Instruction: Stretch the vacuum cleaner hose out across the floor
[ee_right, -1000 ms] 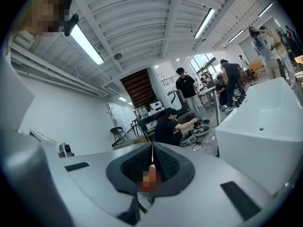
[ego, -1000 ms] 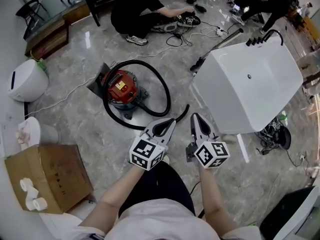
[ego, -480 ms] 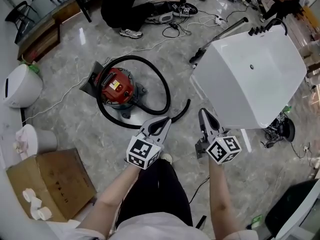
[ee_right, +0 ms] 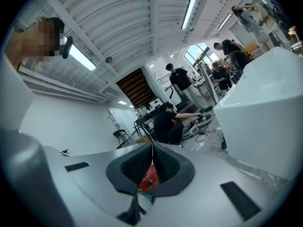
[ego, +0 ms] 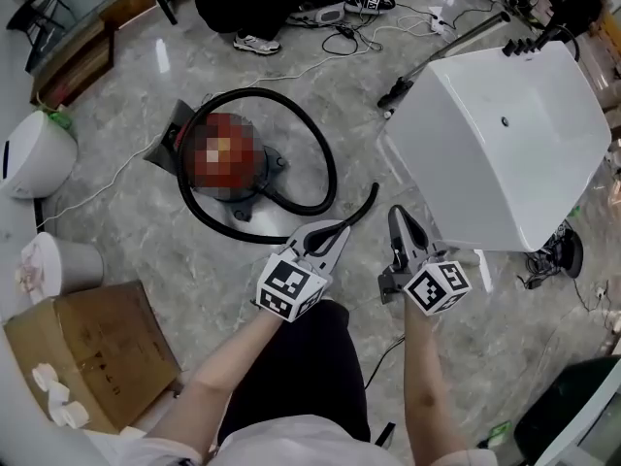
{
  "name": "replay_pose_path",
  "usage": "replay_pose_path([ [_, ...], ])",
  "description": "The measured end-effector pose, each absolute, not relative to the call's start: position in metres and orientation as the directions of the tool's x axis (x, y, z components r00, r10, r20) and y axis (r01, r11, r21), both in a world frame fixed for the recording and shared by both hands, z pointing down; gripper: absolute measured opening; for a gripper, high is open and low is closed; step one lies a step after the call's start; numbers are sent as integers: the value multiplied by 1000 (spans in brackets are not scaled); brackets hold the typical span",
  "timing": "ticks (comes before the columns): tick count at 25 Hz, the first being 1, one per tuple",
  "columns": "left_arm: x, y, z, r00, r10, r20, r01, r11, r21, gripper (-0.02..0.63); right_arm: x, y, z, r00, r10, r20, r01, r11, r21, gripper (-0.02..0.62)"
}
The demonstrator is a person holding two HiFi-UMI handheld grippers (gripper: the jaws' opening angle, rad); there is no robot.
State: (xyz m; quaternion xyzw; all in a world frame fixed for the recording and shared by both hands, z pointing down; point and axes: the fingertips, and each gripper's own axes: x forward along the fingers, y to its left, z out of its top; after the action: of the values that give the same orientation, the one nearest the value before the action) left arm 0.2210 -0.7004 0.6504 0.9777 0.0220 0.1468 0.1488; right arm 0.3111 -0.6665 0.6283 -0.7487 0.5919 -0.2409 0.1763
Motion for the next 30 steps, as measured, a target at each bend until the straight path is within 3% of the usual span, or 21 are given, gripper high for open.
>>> replay_pose_path([
  [19,254,-720,829,946,122,301,45,-967,252,9,349,-658,804,254,-955,150,-739,-292,-608,17],
  [30,278,-711,953,929,214,301,139,-957,254,9,384,-632,928,305,-940,155,-695,-331,-638,17],
])
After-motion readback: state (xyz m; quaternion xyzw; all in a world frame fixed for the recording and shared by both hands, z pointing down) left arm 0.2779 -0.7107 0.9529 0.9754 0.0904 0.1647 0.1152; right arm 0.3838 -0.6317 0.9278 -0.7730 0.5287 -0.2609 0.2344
